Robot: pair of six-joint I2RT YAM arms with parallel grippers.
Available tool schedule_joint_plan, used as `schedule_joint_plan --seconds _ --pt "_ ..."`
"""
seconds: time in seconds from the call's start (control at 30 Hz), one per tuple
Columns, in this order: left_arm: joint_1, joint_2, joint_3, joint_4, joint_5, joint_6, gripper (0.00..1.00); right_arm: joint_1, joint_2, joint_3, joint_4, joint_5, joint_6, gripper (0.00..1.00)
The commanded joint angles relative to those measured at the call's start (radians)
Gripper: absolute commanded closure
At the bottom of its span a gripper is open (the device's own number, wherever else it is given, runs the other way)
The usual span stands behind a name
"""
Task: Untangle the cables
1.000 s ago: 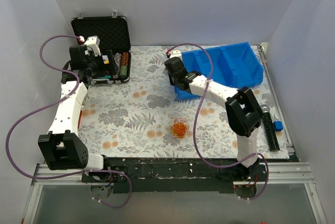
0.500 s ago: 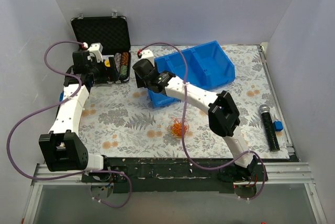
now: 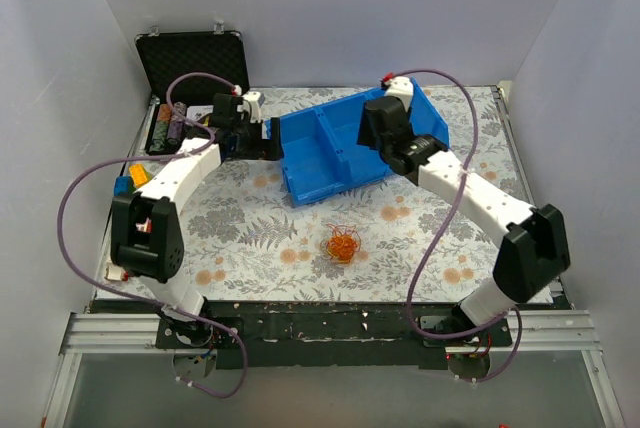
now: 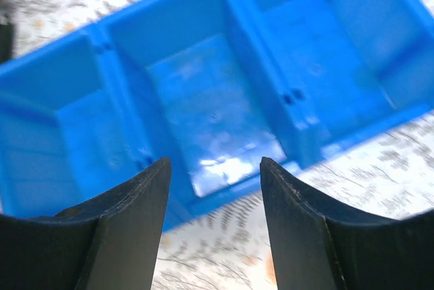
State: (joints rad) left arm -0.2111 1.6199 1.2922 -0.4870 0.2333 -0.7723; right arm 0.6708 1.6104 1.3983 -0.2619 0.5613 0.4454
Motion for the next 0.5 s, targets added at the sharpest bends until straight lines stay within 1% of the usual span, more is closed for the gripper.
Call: schedule_joint_plan --seconds 0.0,0.1,0.23,0.33,0.47 --pt "-0.05 0.093 0.117 0.039 -0.087 -0.07 0.02 -0.028 -0.162 -0.16 0.053 0.032 -0.017 0.36" --pt "-0.068 0.15 0.133 0.057 -0.121 -0.105 0.02 -0.043 -0.234 -0.238 0.04 0.052 -0.03 0.36" --pt "-0.105 0.163 0.093 0.105 -0.143 -0.108 0.02 -0.089 -0.285 -0.292 0.036 0.054 -0.03 0.36" --pt "-0.145 0.17 0.065 0.139 -0.149 -0.069 0.16 -0.115 -0.3 -0.311 0.038 0.037 -0.028 0.36" --pt "-0.185 0.189 0.048 0.172 -0.183 0.025 0.42 -0.12 -0.308 -0.328 0.039 0.025 -0.03 0.36"
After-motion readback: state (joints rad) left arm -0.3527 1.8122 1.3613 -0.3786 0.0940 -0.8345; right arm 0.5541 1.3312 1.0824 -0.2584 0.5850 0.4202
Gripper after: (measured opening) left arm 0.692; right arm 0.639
